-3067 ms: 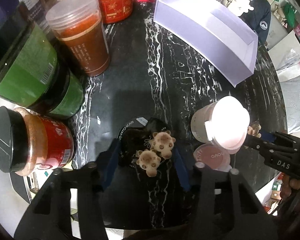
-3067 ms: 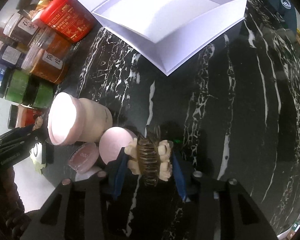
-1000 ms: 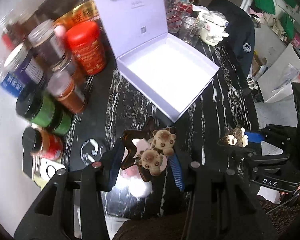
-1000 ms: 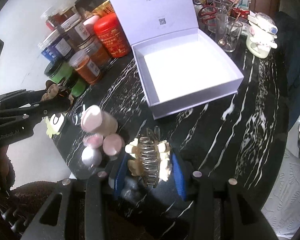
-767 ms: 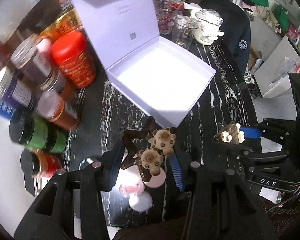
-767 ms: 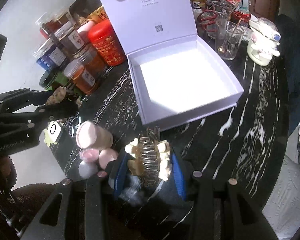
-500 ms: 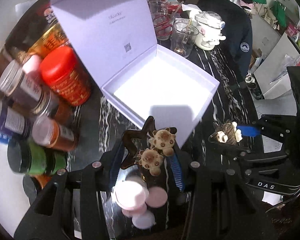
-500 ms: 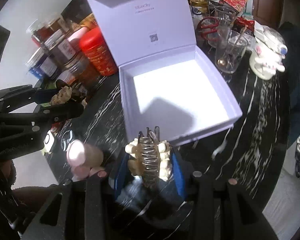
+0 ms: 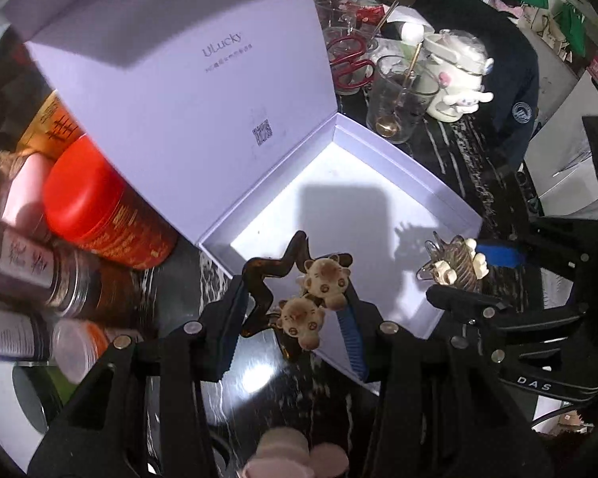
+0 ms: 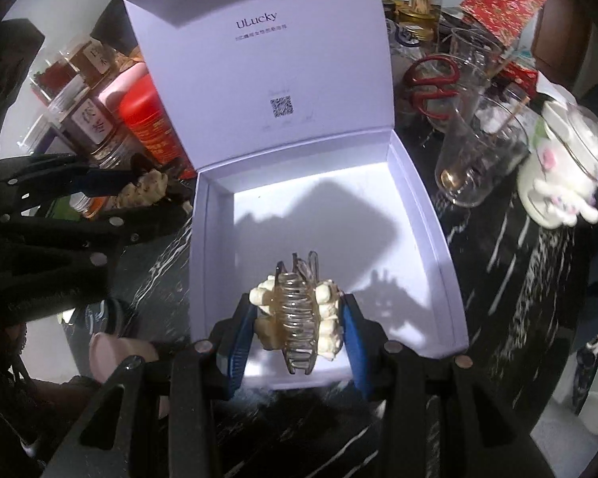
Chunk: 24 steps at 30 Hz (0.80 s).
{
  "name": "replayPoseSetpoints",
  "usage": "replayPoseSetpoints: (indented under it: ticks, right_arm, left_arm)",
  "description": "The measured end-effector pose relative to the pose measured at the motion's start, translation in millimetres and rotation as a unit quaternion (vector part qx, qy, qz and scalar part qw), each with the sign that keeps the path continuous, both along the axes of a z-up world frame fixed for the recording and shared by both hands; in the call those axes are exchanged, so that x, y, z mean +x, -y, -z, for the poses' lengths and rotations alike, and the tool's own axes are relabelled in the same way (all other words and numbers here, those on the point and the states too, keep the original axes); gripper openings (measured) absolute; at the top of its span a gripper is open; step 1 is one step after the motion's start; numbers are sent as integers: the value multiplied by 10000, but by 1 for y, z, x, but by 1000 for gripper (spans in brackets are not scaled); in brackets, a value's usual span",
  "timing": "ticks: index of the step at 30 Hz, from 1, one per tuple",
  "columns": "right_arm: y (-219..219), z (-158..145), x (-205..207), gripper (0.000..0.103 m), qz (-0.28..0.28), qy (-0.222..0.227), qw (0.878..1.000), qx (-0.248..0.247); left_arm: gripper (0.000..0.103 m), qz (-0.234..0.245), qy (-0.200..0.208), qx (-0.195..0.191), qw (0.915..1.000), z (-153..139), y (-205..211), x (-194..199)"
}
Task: Organize objects
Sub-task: 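Carry the star clip with the left tool while the right tool carries the claw clip into the white box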
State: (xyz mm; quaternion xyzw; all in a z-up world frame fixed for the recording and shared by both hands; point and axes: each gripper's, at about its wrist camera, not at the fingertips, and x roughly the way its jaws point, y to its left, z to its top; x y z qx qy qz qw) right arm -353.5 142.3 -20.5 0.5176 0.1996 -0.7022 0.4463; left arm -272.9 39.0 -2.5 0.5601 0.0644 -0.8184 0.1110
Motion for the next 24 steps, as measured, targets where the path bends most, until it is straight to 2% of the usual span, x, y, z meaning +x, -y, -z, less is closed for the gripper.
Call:
replayPoseSetpoints:
  ticks: [11, 24]
  right_arm:
    - [31, 24, -37, 43, -181, -131, 9998, 2]
    - [54, 53, -71, 43, -269, -292, 9991, 119]
  left_arm:
    - [43, 172, 274, -209, 9993, 37, 7, -37]
    - [43, 278, 527, -270, 9979, 74, 20, -68]
